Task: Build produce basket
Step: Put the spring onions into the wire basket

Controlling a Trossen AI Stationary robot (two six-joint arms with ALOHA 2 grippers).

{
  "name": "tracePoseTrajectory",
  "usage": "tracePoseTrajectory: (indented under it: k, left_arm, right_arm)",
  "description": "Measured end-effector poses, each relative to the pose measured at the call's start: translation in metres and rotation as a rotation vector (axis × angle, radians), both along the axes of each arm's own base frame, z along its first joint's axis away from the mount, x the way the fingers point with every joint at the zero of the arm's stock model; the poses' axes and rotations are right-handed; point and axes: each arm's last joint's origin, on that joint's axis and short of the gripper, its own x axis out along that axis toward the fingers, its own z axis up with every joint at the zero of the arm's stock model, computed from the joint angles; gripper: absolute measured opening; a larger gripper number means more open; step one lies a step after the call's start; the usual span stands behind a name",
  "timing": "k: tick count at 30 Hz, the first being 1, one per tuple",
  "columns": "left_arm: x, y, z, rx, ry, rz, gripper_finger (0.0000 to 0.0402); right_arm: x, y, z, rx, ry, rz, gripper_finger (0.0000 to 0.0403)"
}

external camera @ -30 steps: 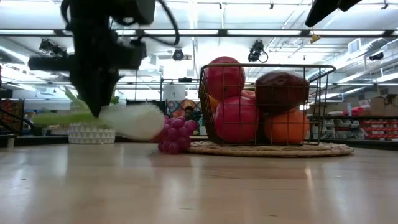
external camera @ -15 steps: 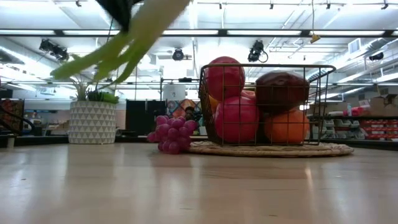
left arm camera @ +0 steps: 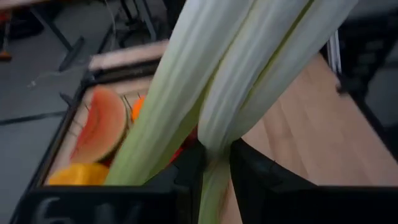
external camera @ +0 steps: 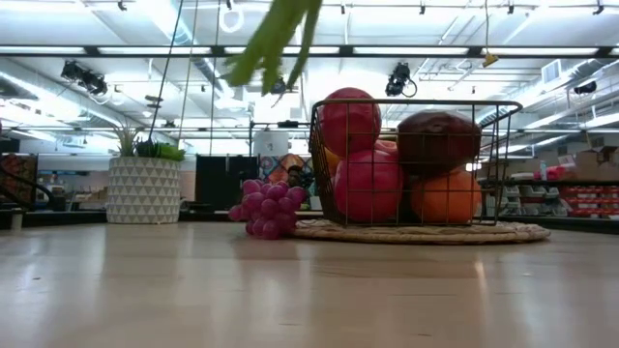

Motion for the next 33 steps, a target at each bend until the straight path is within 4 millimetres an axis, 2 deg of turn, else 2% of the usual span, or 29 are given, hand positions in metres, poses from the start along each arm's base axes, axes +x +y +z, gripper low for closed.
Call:
tracePoseTrajectory:
  k: [6,11,15,25,33]
  left_arm:
    - [0.008,0.014,0.002,-0.083,-0.09,0.076,0.0075]
    - [0.009,0.019,0.002,-0.102,-0.095,0.101,0.0076]
    - [0.009,0.018,0.003,-0.109,-0.112,0.099,0.0076]
    - [0.01,0.016,0.006,-0.086,-0.135,0.08,0.0076]
    - [0.01,0.017,0.006,-0.086,-0.135,0.08,0.0076]
  right_arm:
    - [0.014,0.009,0.019,-0.055,-0.141,0.089,0.0376]
    - [0.023,0.006,0.037,-0.106,-0.242,0.087,0.0376]
    - [0.03,-0.001,0.044,-0.135,-0.276,0.088,0.0376]
    - [0.052,-0.027,0.06,-0.124,-0.41,0.22,0.0376]
    - [0.067,-0.045,0.06,-0.105,-0.438,0.401,0.0376]
